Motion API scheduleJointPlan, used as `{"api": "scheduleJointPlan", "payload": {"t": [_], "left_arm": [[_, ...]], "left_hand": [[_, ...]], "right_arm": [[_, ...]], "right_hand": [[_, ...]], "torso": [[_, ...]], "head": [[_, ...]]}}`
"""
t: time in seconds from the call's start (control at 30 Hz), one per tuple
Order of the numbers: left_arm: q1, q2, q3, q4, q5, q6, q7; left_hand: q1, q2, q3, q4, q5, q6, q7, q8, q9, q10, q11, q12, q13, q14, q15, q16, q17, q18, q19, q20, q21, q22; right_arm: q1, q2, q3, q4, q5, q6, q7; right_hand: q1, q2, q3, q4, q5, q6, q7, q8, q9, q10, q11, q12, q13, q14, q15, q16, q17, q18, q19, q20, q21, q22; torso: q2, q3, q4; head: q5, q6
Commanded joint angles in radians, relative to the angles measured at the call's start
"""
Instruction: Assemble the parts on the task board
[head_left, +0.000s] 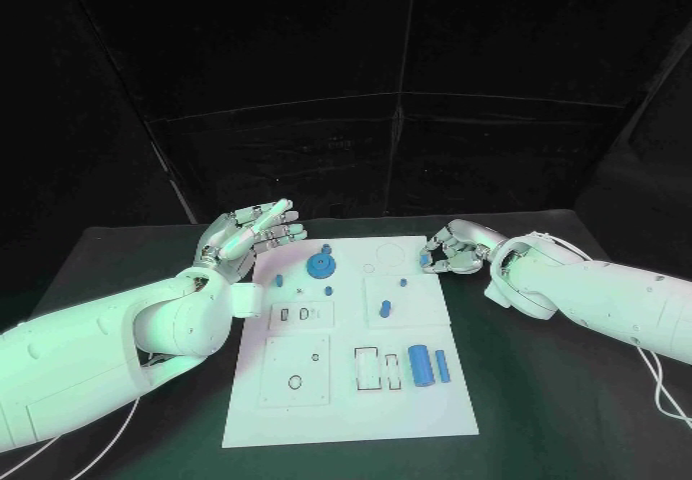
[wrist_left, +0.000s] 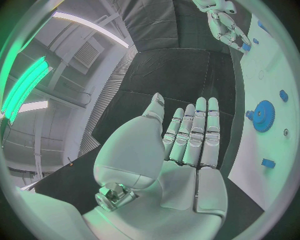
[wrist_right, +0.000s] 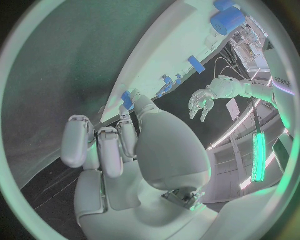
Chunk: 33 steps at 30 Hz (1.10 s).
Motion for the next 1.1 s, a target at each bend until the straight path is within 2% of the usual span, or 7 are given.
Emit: {"api": "scheduleJointPlan", "payload": {"t": [0.03,0.33,0.63,0.83,0.9,1.1], "left_arm": [[0.001,0.000,0.001,0.001,-0.003,0.014,0.001],[0.001,-0.001,0.001,0.000,-0.003,0.014,0.000],[0.001,-0.004,0.001,0.001,-0.003,0.014,0.000],[0.001,-0.008,0.001,0.001,-0.003,0.013,0.000],[0.002,-0.011,0.001,0.002,-0.003,0.012,0.001],[0.002,-0.014,0.001,-0.002,-0.003,0.013,0.001]], "left_hand": [[0.005,0.001,-0.001,-0.006,0.004,0.005,0.006,-0.004,0.000,0.008,0.000,-0.005,0.000,0.008,-0.001,-0.005,-0.002,0.013,0.009,0.001,-0.006,-0.001],[0.005,0.002,-0.001,-0.007,0.004,0.005,0.006,-0.005,0.000,0.008,0.000,-0.006,0.000,0.008,-0.001,-0.006,-0.002,0.013,0.010,0.001,-0.007,-0.002],[0.007,0.003,-0.001,-0.008,0.004,0.005,0.006,-0.006,-0.001,0.007,0.000,-0.007,-0.001,0.008,-0.001,-0.007,-0.002,0.012,0.010,0.001,-0.008,-0.002],[0.008,0.003,-0.001,-0.009,0.004,0.005,0.006,-0.006,-0.001,0.008,0.000,-0.007,-0.001,0.008,-0.001,-0.007,-0.002,0.012,0.010,0.001,-0.008,-0.002],[0.008,0.004,-0.001,-0.009,0.004,0.005,0.006,-0.006,-0.001,0.008,0.000,-0.007,-0.001,0.008,-0.001,-0.007,-0.002,0.012,0.011,0.001,-0.008,-0.002],[0.011,0.005,0.000,-0.012,0.004,0.005,0.006,-0.007,-0.001,0.008,0.000,-0.008,-0.001,0.008,-0.001,-0.008,-0.003,0.012,0.011,0.001,-0.009,-0.003]], "right_arm": [[0.001,0.002,0.001,0.000,-0.003,0.001,-0.001],[0.001,0.003,0.001,0.000,-0.001,-0.042,0.003],[0.001,-0.003,0.001,0.027,0.000,-0.103,0.004],[0.002,-0.021,0.001,0.096,-0.003,-0.139,-0.021],[0.003,-0.029,0.001,0.139,-0.013,-0.151,-0.047],[0.004,-0.009,0.002,0.218,-0.047,-0.187,-0.103]], "right_hand": [[0.001,0.015,0.013,-0.001,-0.004,0.017,-0.002,0.008,0.002,0.010,-0.004,0.005,0.044,0.091,-0.010,0.003,0.203,0.000,0.003,-0.010,0.006,0.003],[0.005,0.038,0.045,-0.010,-0.005,0.057,-0.018,0.023,0.006,0.026,-0.018,0.019,0.060,0.092,-0.021,0.005,0.207,-0.002,0.009,-0.020,0.011,0.014],[0.005,0.043,0.066,-0.018,-0.001,0.075,-0.026,0.029,0.008,0.038,-0.025,0.031,0.074,0.093,-0.028,0.007,0.213,-0.005,0.017,-0.027,0.018,0.030],[0.002,0.043,0.071,-0.020,0.004,0.081,-0.028,0.030,0.009,0.041,-0.027,0.034,0.078,0.094,-0.030,0.008,0.215,-0.006,0.020,-0.028,0.021,0.036],[0.002,0.045,0.079,-0.023,0.003,0.084,-0.030,0.031,0.009,0.042,-0.029,0.035,0.079,0.094,-0.032,0.009,0.217,-0.007,0.022,-0.030,0.023,0.039],[0.000,0.045,0.085,-0.026,-0.003,0.087,-0.031,0.031,0.010,0.042,-0.030,0.034,0.079,0.094,-0.033,0.009,0.217,-0.007,0.024,-0.032,0.024,0.042]], "torso": [[0.000,-0.0004,-0.0005],[0.000,0.0002,-0.0007],[-0.002,-0.0001,-0.0004],[-0.004,-0.0012,0.0002],[-0.007,-0.0027,0.0014],[-0.017,-0.0079,0.0058]], "head": [[0.000,-0.001],[-0.001,-0.003],[0.000,-0.003],[-0.001,0.002],[-0.001,0.002],[0.005,-0.003]]}}
